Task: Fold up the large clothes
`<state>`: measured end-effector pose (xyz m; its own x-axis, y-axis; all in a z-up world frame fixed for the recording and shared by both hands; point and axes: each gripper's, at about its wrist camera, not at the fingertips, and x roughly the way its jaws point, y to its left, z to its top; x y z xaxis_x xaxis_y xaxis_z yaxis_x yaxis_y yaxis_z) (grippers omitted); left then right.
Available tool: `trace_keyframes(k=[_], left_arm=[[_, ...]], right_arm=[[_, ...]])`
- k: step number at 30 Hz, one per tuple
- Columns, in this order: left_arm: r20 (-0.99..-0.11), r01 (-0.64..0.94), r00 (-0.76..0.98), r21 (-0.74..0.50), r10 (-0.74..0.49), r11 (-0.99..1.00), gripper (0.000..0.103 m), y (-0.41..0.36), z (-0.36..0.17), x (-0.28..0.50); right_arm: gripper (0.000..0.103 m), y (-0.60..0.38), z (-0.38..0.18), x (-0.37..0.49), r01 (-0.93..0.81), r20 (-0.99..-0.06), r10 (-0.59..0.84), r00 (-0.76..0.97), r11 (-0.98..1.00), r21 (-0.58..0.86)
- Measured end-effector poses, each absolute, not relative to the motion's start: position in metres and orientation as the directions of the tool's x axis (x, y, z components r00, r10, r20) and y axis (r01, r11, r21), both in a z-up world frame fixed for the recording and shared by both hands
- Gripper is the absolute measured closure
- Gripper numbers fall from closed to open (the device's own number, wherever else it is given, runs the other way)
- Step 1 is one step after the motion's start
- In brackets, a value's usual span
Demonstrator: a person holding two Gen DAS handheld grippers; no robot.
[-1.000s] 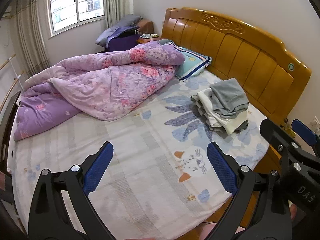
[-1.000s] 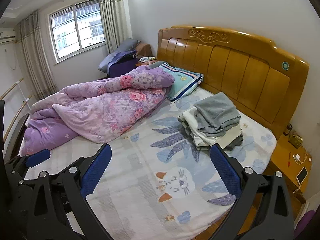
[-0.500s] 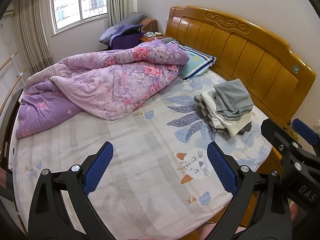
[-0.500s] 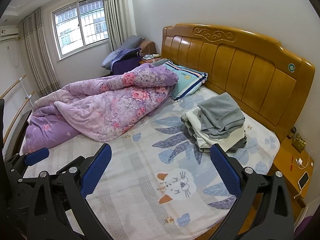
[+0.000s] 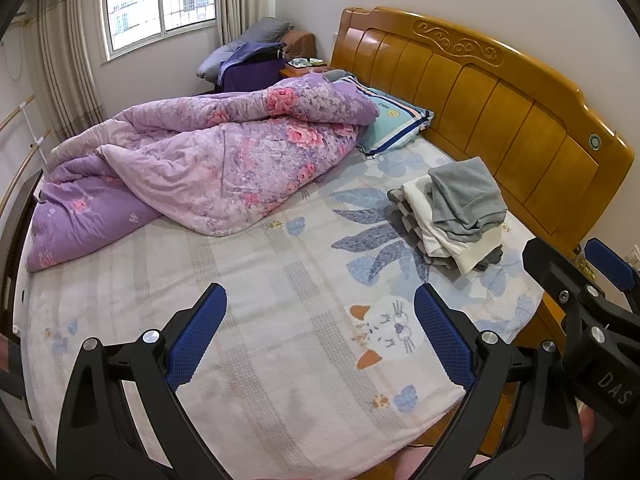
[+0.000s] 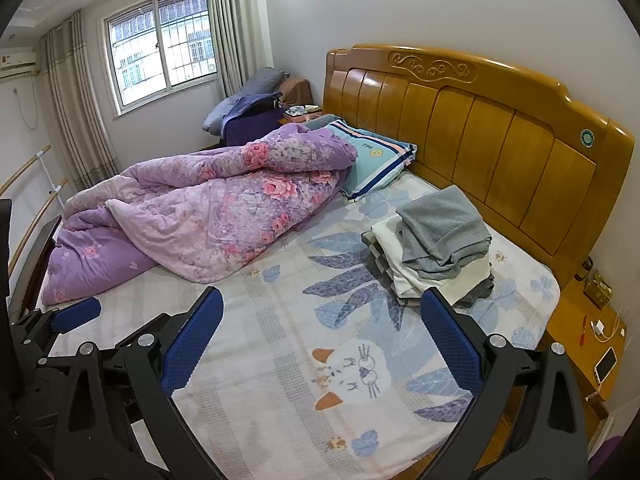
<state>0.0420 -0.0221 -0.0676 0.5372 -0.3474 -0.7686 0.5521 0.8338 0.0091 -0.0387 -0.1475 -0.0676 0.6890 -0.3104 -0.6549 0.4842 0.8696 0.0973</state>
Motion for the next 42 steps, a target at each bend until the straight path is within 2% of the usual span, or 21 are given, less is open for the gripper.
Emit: trace_keyframes(k=[42], left_arm=[[-0.782, 0.576, 0.515, 0.013, -0.351, 0.817, 0.008, -0.034, -0.079, 0.045]], right_arm=[[0.008, -0.172, -0.077, -0.037, 0.486, -0.674, -0.301, 0.675, 0.868, 0.099]])
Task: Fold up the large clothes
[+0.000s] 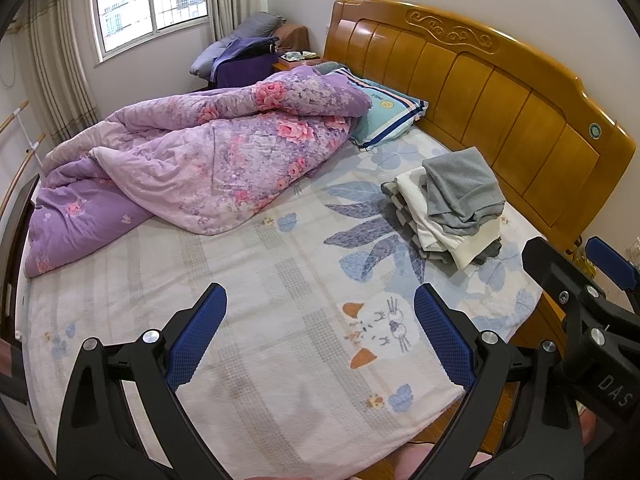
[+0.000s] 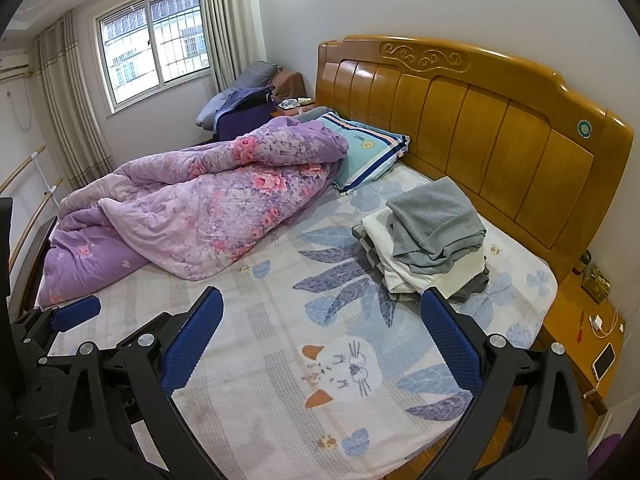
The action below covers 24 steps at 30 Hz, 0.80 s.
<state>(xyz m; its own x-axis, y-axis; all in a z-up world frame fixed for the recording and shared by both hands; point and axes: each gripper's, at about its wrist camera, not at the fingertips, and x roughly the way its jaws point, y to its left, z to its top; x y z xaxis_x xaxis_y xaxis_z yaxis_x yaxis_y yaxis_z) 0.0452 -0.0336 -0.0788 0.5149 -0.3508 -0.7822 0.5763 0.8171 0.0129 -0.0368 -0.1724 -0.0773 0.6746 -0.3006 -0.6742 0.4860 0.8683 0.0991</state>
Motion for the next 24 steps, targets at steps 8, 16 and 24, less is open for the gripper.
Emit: trace_keyframes(k=[8, 16, 24], left_arm=[[-0.783, 0.579, 0.512, 0.012, -0.352, 0.815, 0.008, -0.0363, -0.0787, 0.0447], [-0.784, 0.583, 0.512, 0.018, -0.351, 0.812, 0.008, -0.0398, -0.0807, 0.0410], [-0.791, 0.595, 0.497, 0.011, -0.357, 0.804, 0.008, -0.0423, -0.0846, 0.0382]], right_arm=[[0.008, -0.1729, -0.0771, -0.0365, 0.486, -0.675, -0.300, 0.674, 0.868, 0.100], [0.008, -0.1742, -0.0773, -0.0367, 0.486, -0.677, -0.299, 0.673, 0.868, 0.099], [0.008, -0.1771, -0.0808, -0.0406, 0.493, -0.683, -0.299, 0.666, 0.864, 0.102]])
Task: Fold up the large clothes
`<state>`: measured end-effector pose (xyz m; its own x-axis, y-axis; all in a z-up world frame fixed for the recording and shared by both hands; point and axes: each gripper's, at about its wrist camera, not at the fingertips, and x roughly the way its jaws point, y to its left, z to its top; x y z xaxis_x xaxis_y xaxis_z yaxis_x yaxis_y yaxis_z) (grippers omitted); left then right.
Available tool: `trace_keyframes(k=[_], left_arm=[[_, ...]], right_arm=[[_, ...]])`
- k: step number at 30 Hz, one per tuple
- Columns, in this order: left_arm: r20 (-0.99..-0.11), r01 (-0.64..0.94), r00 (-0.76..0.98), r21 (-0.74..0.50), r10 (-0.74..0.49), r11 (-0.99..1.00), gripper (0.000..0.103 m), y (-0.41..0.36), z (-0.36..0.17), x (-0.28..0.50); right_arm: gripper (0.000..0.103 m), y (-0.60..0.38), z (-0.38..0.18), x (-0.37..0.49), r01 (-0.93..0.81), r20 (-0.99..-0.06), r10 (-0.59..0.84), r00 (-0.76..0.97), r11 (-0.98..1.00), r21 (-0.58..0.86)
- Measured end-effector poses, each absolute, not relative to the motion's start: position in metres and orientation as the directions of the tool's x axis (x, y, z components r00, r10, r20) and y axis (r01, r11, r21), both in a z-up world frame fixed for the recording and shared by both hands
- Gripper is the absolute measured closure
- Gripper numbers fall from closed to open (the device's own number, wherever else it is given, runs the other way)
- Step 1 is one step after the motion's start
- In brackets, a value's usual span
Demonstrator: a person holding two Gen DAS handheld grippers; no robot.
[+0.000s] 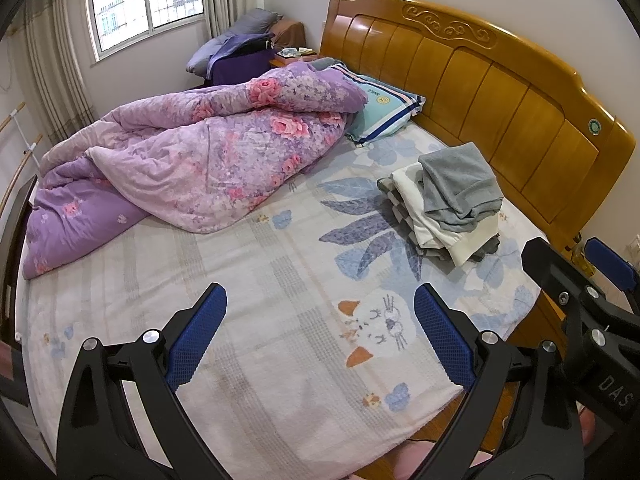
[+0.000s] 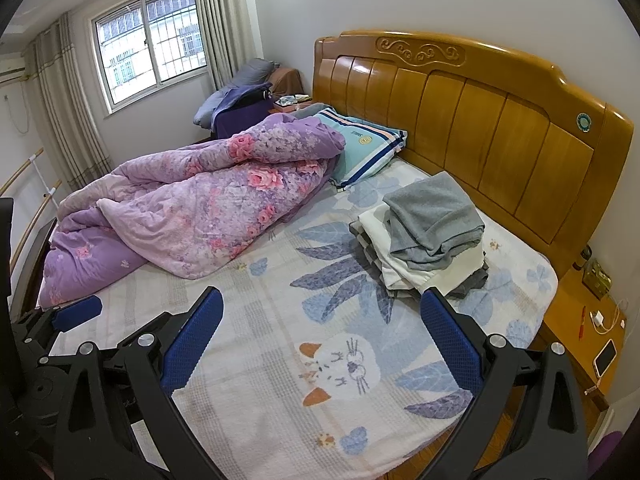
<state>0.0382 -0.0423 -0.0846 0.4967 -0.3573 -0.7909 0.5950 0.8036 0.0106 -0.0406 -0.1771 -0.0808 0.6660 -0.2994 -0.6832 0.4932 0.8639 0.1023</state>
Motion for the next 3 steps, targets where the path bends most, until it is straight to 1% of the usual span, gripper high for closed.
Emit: trace_keyframes(k=[3], left_arm=[[-0.793, 0.598, 0.494, 0.012, -0.357, 0.802, 0.008, -0.0438, -0.0850, 0.0388]], right_arm=[[0.008, -0.1777, -0.0806, -0.0402, 0.493, -0.684, -0.299, 0.665, 0.864, 0.101]])
